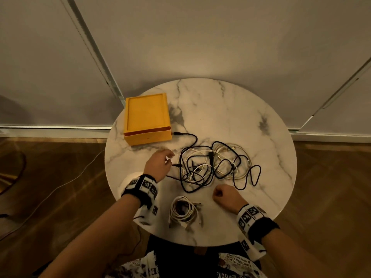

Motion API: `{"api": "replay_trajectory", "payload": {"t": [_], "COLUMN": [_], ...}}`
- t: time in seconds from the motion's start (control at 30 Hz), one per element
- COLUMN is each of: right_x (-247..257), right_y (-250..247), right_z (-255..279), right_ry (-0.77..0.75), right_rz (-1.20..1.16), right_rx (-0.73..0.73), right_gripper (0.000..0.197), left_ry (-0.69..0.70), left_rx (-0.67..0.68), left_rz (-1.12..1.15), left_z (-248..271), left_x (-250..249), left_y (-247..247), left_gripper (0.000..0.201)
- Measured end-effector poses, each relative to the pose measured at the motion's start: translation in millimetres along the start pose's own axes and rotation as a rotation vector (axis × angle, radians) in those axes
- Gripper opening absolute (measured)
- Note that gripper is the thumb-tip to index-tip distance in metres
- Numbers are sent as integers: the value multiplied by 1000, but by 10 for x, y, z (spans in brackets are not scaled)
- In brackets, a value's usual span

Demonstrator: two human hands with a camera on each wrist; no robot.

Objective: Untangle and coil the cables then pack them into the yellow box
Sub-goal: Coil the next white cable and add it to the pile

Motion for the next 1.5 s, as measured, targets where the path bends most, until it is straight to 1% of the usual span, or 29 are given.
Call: {"api": "replay_trajectory", "payload": {"t": [0.07, 0.13, 0.2, 0.23, 0.3, 0.37, 0.43, 0.47, 0.53, 0.6, 0.63, 0.7, 0.77, 0.83, 0.9, 0.97, 1.0, 1.03, 1.07, 1.13, 1.17, 1.23, 1.3, 1.37, 1.43, 1.5], "right_x": [8, 1, -20, -32, -38, -40, -33, -24, 16, 108, 172, 352, 569, 814, 1093, 1387, 1508, 1612, 1694, 1804, 1819, 1777, 1700, 1637, 1604, 1577], "right_y": [14, 14, 12, 11, 5, 9, -2, -20, -62, -107, -123, -164, -208, -302, -425, -532, -565, -584, -596, -636, -659, -703, -734, -741, -754, -743], "right_z": [-27, -57, -82, -88, -89, -81, -81, -78, -81, -52, -38, 6, 27, 52, 105, 187, 218, 236, 232, 217, 211, 185, 183, 193, 212, 230], "right_ry": [13, 23, 25, 23, 18, 12, 8, 7, -8, -43, -70, -134, -217, -309, -411, -549, -613, -655, -656, -591, -541, -442, -400, -378, -341, -318], "right_rz": [22, 38, 36, 34, 27, 13, -5, -17, -39, -85, -129, -244, -376, -446, -432, -412, -427, -476, -573, -861, -997, -1152, -1214, -1248, -1297, -1301], "right_rx": [0, 11, 17, 17, 14, 14, 33, 47, 69, 77, 73, 47, -25, -142, -202, -188, -185, -180, -161, -98, -91, -116, -107, -104, -90, -43], "right_gripper": [3, 7, 14, 15, 16, 12, 4, 4, 9, 19, 24, 26, 18, 7, 27, 46, 50, 49, 44, 26, 18, 16, 20, 22, 16, 10], "left_ry": [13, 23, 31, 45, 76, 72, -1, -47, -116, -147, -146, -114, -60, 22, 114, 183, 204, 216, 223, 227, 222, 203, 170, 150, 176, 217], "left_rx": [123, 273, 366, 368, 308, 187, 82, 41, -13, -29, -38, -104, -197, -225, -190, -159, -142, -125, -107, -72, -46, 52, 219, 379, 450, 490], "left_rz": [-200, -394, -450, -429, -353, -244, -50, 61, 258, 375, 405, 445, 530, 661, 772, 815, 816, 810, 805, 792, 779, 749, 714, 652, 567, 500], "left_z": [-171, -271, -305, -304, -276, -209, -134, -100, -42, 10, 35, 74, 103, 128, 176, 219, 234, 245, 253, 273, 286, 326, 394, 488, 580, 644], "left_x": [48, 101, 144, 163, 176, 183, 190, 193, 182, 143, 106, 15, -113, -282, -470, -642, -712, -766, -800, -811, -788, -730, -681, -639, -624, -665], "left_y": [19, 48, 36, 12, -106, -271, -464, -556, -736, -862, -908, -1011, -1177, -1385, -1572, -1688, -1712, -1720, -1702, -1612, -1541, -1380, -1226, -1083, -957, -868], "left_gripper": [28, 22, 15, 13, 11, 8, 6, 5, 7, 11, 11, 10, 11, 13, 13, 16, 16, 16, 16, 16, 19, 27, 34, 31, 23, 13]}}
Point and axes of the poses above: each hand's wrist, its own z-axis away from the middle knuckle, its own y-axis out of the palm, x = y × z, the point moved 1 cm from there along -z, towards the middle knuckle, and after that the axes turned 11 degrees about -z, right-handed, at the moved point
